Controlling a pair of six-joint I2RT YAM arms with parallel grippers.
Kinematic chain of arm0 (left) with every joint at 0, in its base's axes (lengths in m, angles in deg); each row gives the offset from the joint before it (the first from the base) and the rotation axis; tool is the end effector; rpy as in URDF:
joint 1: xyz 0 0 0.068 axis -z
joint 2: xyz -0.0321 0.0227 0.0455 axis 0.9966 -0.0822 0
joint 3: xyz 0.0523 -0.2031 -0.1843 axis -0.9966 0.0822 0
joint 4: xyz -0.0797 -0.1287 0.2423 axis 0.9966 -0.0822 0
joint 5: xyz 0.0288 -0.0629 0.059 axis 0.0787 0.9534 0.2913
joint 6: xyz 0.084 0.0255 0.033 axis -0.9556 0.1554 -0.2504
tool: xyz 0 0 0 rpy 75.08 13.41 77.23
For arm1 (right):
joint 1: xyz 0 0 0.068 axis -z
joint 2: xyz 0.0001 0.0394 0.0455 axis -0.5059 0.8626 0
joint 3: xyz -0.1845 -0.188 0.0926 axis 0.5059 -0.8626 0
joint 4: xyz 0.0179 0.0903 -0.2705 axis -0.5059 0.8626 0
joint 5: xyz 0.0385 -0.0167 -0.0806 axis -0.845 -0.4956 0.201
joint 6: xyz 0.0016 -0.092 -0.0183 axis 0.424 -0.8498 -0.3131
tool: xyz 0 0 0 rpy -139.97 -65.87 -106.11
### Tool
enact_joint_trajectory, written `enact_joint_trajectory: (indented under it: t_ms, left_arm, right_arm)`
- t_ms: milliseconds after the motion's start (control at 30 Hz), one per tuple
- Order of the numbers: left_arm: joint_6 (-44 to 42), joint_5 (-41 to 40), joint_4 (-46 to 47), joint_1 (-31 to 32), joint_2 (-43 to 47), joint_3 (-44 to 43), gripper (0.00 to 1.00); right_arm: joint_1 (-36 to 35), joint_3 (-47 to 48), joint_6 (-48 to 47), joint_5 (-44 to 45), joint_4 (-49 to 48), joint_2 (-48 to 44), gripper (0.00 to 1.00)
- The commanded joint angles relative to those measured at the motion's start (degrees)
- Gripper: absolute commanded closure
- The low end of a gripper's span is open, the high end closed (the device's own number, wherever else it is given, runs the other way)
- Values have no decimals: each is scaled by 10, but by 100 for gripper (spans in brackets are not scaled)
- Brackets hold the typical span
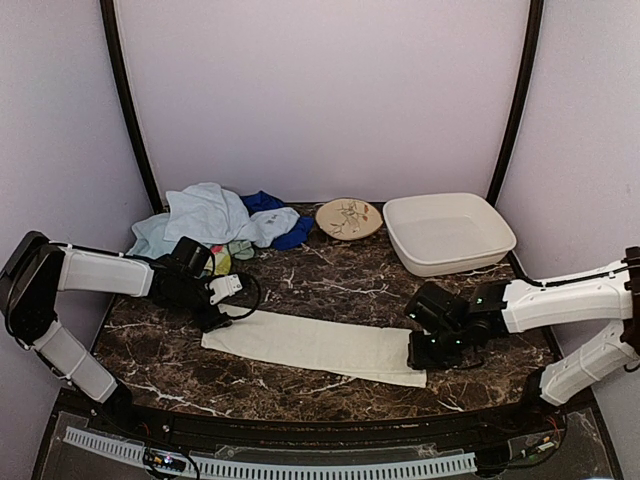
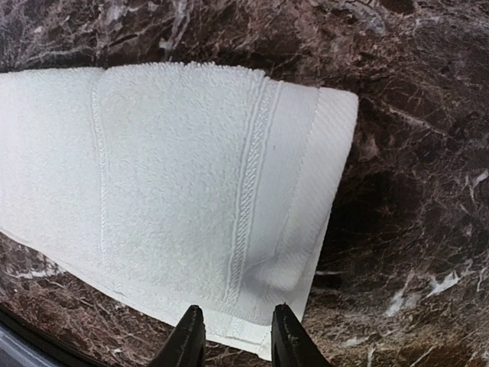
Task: Roll the towels
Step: Smooth out the towel at the center of the board.
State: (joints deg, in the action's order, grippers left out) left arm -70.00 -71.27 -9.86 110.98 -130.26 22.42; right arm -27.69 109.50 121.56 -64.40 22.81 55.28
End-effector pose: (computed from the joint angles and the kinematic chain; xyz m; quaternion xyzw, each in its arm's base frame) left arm 0.2932 -0.1468 0.0997 0.5160 0.8034 0.0039 0.2970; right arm 0.1461 0.2152 0.1180 0.0256 0.9830 0.1163 0.1398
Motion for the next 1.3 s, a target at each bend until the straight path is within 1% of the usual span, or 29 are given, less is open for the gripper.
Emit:
enact_joint_trajectory:
  t_ms: [0,100,367,500,600,667,767,800,1000,1267]
  left_arm:
    - [3,-9,-57,3,4,-2,30]
    - [4,-7,-59,3,5,-4,29]
    - [7,-2,-62,7,3,-7,29]
    - [11,-4,-63,8,0,-10,29]
    - [9,-5,-63,8,1,-9,29]
    - [9,-6,-64,8,1,-9,29]
    - [9,-7,-64,8,0,-10,29]
    - [9,-7,-65,8,-1,-11,29]
    - [9,-8,-67,9,-4,-15,29]
    - [9,-10,-69,10,-5,-17,29]
  right_arm:
    - [5,10,-19,-9,-25,38,71]
    - [5,5,-21,-8,-24,52,71]
    - [5,2,-24,10,4,42,70]
    - [4,5,-29,8,1,57,72]
    - [0,6,-30,10,-1,67,78]
    - [-1,5,-29,12,-1,66,85]
    - [-1,10,-29,21,6,60,98]
    - [-1,14,-30,25,13,59,100]
    - [-2,54,-39,53,66,37,100]
    - [-27,68,-28,49,109,22,100]
